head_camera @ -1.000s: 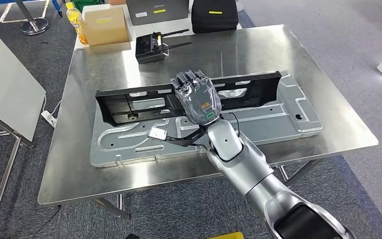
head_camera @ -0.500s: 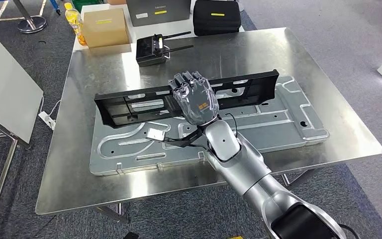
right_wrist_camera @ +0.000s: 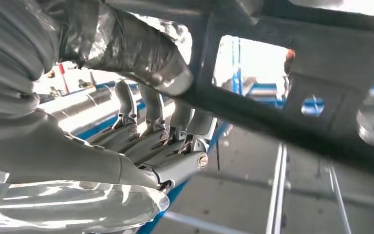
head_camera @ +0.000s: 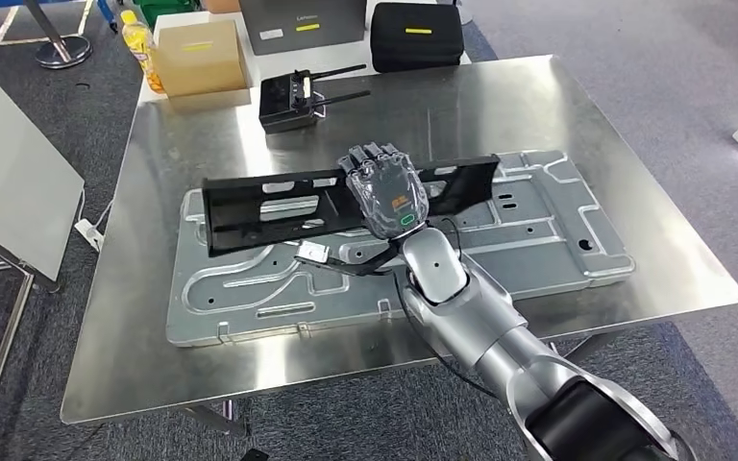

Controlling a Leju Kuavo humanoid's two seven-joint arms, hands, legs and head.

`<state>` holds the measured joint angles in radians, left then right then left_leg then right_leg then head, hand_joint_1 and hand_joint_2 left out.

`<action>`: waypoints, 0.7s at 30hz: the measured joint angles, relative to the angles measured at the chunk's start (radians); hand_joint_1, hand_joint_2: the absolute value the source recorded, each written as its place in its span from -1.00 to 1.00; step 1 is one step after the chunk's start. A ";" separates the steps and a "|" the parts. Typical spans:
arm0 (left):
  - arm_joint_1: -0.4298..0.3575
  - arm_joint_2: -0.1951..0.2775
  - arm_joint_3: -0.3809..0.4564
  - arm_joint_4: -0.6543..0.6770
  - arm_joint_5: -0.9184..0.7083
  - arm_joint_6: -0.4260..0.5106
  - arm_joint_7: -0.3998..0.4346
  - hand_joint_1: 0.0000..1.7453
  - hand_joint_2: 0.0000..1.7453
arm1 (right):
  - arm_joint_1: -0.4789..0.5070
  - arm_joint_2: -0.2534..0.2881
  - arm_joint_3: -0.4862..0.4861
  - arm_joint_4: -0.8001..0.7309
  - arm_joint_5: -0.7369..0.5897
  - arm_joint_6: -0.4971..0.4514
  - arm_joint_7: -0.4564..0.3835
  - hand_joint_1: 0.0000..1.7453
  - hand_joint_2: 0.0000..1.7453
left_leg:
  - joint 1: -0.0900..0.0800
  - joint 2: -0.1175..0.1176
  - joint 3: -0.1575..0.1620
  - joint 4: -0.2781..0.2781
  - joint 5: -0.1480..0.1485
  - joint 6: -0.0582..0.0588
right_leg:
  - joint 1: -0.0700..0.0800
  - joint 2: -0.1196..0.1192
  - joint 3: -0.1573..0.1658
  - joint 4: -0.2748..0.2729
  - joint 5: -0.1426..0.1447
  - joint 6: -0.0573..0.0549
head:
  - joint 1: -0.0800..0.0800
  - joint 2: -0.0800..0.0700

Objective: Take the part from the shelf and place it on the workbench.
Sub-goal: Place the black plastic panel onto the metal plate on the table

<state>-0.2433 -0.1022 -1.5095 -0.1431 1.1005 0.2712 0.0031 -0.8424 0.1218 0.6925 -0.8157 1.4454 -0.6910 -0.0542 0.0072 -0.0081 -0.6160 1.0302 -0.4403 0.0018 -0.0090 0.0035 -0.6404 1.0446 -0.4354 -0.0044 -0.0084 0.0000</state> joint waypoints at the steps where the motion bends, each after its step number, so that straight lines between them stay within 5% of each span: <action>1: 0.000 0.000 0.000 0.000 0.001 -0.001 -0.001 -1.00 1.00 | -0.010 0.005 0.000 0.027 -0.004 0.000 -0.017 1.00 1.00 | 0.001 0.001 -0.004 0.011 -0.009 -0.005 | -0.002 0.000 0.003 -0.003 0.001 -0.006 | 0.000 0.000; 6: -0.006 0.000 0.000 0.000 0.006 -0.004 -0.006 -1.00 1.00 | -0.052 0.038 -0.001 0.184 -0.022 0.000 -0.076 1.00 1.00 | 0.005 0.003 -0.120 0.261 -0.121 -0.022 | -0.002 -0.005 0.014 -0.009 0.000 -0.022 | 0.000 0.000; 7: -0.007 0.000 0.000 0.000 0.006 -0.005 -0.006 -1.00 1.00 | -0.058 0.045 -0.002 0.212 -0.028 0.000 -0.085 1.00 1.00 | 0.005 0.003 -0.125 0.269 -0.112 -0.023 | -0.002 -0.006 0.015 -0.009 -0.001 -0.022 | 0.000 0.000; 9: -0.007 0.000 0.000 0.000 0.008 -0.005 -0.008 -1.00 1.00 | -0.075 0.059 -0.005 0.264 -0.042 0.006 -0.099 1.00 1.00 | 0.006 0.003 -0.079 0.173 -0.048 -0.021 | -0.003 -0.004 0.019 -0.007 -0.003 -0.021 | 0.000 0.000; 11: -0.006 0.000 0.000 0.000 0.008 -0.006 -0.013 -1.00 1.00 | -0.095 0.069 -0.008 0.304 -0.054 0.025 -0.111 0.00 0.00 | 0.003 0.003 -0.014 0.045 -0.002 -0.014 | 0.000 -0.002 0.020 -0.005 -0.006 -0.015 | 0.000 0.000; 13: -0.006 0.001 0.000 0.000 0.008 -0.008 -0.022 -1.00 1.00 | -0.112 0.073 -0.009 0.336 -0.060 0.056 -0.120 -1.00 -1.00 | -0.001 0.002 0.009 -0.002 0.002 -0.005 | 0.003 -0.002 0.021 -0.006 -0.005 -0.005 | 0.000 0.000; 15: -0.006 0.001 0.000 0.000 0.006 -0.009 -0.035 -1.00 1.00 | -0.121 0.075 -0.010 0.359 -0.062 0.079 -0.126 -1.00 -1.00 | 0.001 0.001 0.012 -0.010 0.007 0.006 | 0.003 -0.002 0.022 -0.009 -0.005 0.006 | 0.000 0.000; 17: -0.006 0.002 -0.001 0.000 0.007 -0.009 -0.045 -1.00 0.00 | -0.128 0.077 -0.010 0.375 -0.064 0.093 -0.129 -1.00 -1.00 | 0.005 0.002 0.017 -0.019 0.013 0.019 | 0.002 -0.003 0.010 0.022 -0.028 0.015 | 0.000 0.000; 19: -0.007 0.002 0.000 0.000 0.014 -0.010 -0.053 -1.00 -1.00 | -0.133 0.077 -0.010 0.389 -0.065 0.102 -0.126 -1.00 -1.00 | 0.006 0.004 0.019 -0.023 0.015 0.027 | 0.002 -0.003 -0.039 0.129 -0.086 0.021 | 0.001 0.000; 21: -0.005 0.002 0.000 0.000 0.021 -0.016 -0.058 -1.00 -1.00 | -0.129 0.076 -0.010 0.403 -0.063 0.112 -0.118 -1.00 -1.00 | 0.004 0.004 0.018 -0.022 0.014 0.030 | 0.001 -0.003 -0.097 0.247 -0.129 0.025 | 0.001 0.000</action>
<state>-0.2485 -0.1005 -1.5097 -0.1431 1.1219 0.2556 -0.0553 -0.9714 0.1983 0.6829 -0.4129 1.3827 -0.5790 -0.1725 0.0116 -0.0043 -0.5976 1.0085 -0.4260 0.0315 -0.0078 0.0007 -0.7374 1.2915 -0.5641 0.0205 -0.0076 0.0000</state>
